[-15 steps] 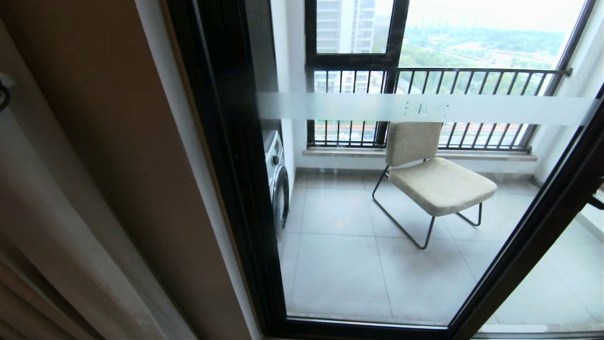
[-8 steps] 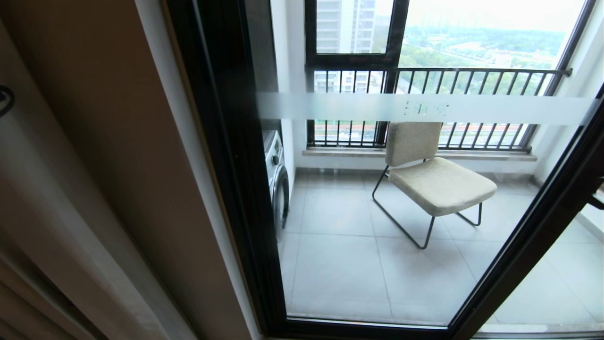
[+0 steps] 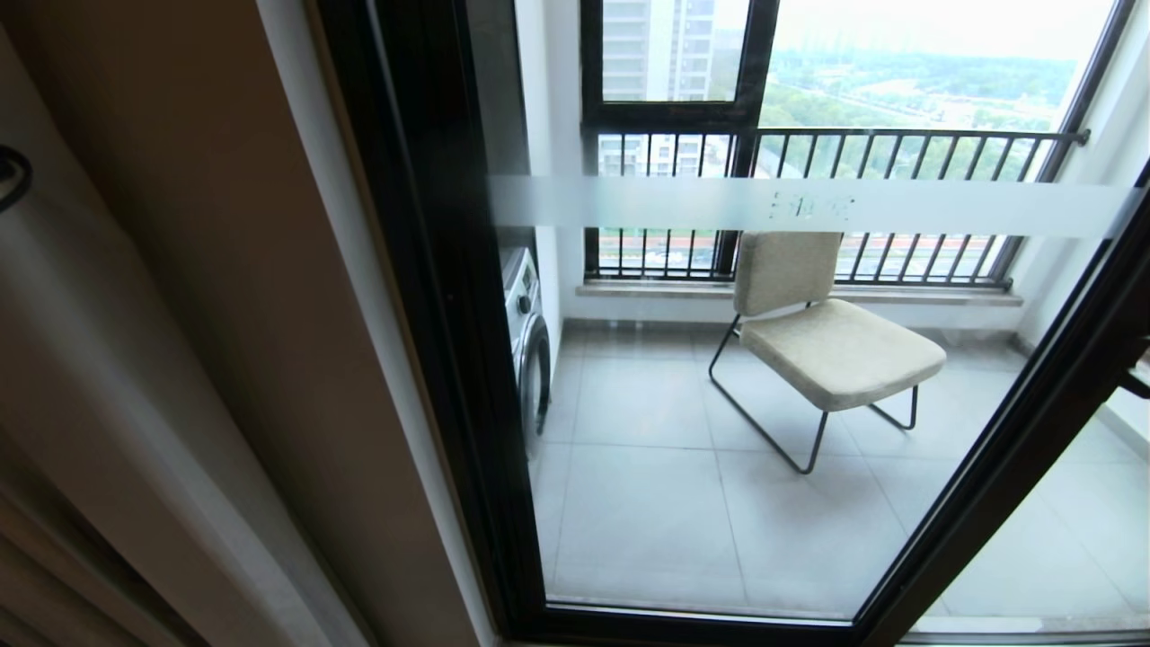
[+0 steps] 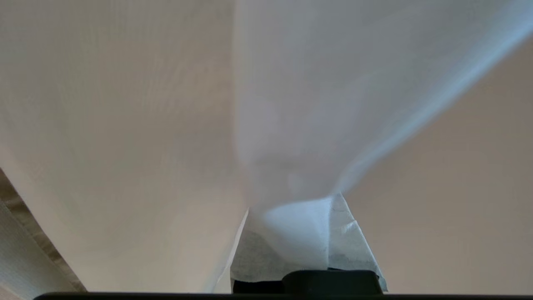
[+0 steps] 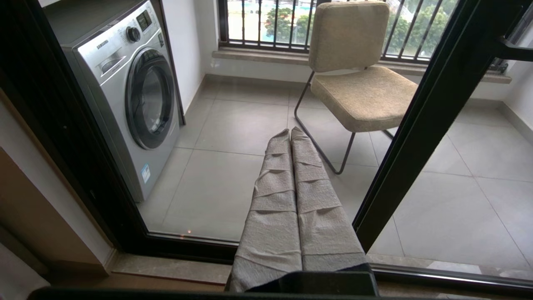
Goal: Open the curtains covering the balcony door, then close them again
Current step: Close the inner curtains on both sides
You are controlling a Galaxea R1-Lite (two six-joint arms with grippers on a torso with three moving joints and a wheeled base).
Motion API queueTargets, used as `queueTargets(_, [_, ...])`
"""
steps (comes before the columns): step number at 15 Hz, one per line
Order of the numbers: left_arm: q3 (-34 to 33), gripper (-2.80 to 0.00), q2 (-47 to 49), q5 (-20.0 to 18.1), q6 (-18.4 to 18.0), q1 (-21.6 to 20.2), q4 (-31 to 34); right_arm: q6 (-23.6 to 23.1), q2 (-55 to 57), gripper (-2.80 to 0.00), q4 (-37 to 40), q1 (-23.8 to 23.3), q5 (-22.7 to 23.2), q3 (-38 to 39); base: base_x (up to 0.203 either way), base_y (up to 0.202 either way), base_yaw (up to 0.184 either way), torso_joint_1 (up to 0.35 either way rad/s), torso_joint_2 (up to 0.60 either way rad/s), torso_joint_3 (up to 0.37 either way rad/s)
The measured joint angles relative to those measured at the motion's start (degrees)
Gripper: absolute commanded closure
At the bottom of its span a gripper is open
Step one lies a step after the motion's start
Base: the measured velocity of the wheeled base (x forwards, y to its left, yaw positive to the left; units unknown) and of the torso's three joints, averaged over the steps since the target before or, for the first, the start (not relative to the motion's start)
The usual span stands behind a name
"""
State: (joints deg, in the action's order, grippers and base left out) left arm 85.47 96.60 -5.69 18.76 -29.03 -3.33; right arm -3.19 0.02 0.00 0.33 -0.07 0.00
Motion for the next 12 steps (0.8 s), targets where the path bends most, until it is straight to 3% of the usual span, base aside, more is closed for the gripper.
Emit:
queueTargets(4, [-4.09, 0.0, -4.47, 0.02, 0.06, 2.82, -0.11, 0.0, 0.0, 0.0, 0.0, 0.0, -0.01, 0.0, 0.0, 0.0, 0.0, 0.0, 0.0, 0.0])
queueTargets(12, [-11.58, 0.0, -16.02, 0.73, 0.28, 14.84, -0.24, -0.01, 0.0, 0.0, 0.0, 0.0, -0.02, 0.0, 0.0, 0.0, 0.0, 0.0, 0.0, 0.0])
